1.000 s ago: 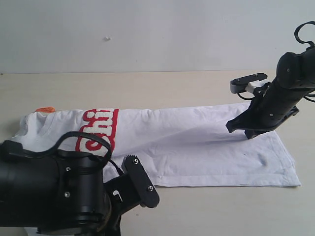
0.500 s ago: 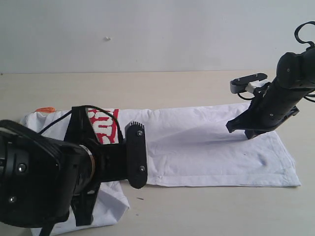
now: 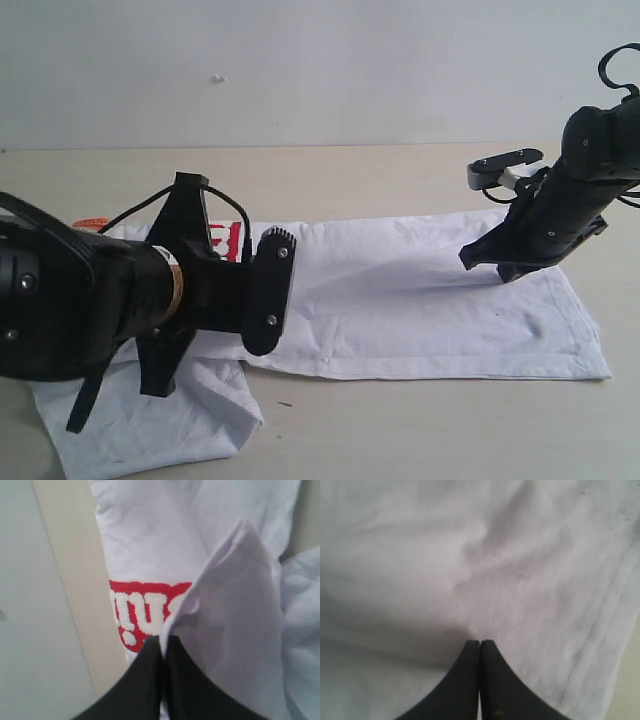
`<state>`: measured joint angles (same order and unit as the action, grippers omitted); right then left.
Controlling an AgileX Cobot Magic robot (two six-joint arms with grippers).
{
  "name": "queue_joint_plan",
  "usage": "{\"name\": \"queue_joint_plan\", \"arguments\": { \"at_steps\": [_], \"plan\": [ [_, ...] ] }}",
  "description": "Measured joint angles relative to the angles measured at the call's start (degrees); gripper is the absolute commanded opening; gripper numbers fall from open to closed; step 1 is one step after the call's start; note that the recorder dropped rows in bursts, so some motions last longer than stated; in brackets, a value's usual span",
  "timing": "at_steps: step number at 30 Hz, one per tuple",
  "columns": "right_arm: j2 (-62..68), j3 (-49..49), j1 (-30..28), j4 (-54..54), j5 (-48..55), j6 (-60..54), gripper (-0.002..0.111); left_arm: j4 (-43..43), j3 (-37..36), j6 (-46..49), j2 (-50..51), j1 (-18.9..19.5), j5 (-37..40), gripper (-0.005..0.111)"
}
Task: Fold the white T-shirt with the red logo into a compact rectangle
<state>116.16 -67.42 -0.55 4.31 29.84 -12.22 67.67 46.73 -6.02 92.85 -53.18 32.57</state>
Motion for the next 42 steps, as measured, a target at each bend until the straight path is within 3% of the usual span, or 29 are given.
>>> {"name": "queue_joint_plan", "arguments": {
  "at_steps": [5,11,13,23,34,42],
  "plan": [
    [0.0,0.0,0.0,0.0,0.0,0.0,0.000,4.9,0.0,1.5,0.3,6.5,-9.2,0.009],
    [0.0,0.0,0.0,0.0,-0.4,0.0,0.000,10.7,0.0,1.6,2.9,13.8,-16.8,0.047],
    [0.0,0.0,0.0,0.0,-0.5,0.0,0.000,13.9,0.0,1.6,3.9,15.3,-18.1,0.052],
    [0.0,0.0,0.0,0.0,-0.9,0.0,0.000,25.4,2.1,-2.8,5.0,16.5,-15.1,0.052],
    [0.0,0.0,0.0,0.0,-1.4,0.0,0.000,27.3,6.5,-7.2,5.1,17.1,-17.0,0.052],
    [0.0,0.0,0.0,-0.2,-1.7,0.0,0.000,23.9,6.5,-7.5,5.1,17.9,-18.2,0.052]
  ]
}}
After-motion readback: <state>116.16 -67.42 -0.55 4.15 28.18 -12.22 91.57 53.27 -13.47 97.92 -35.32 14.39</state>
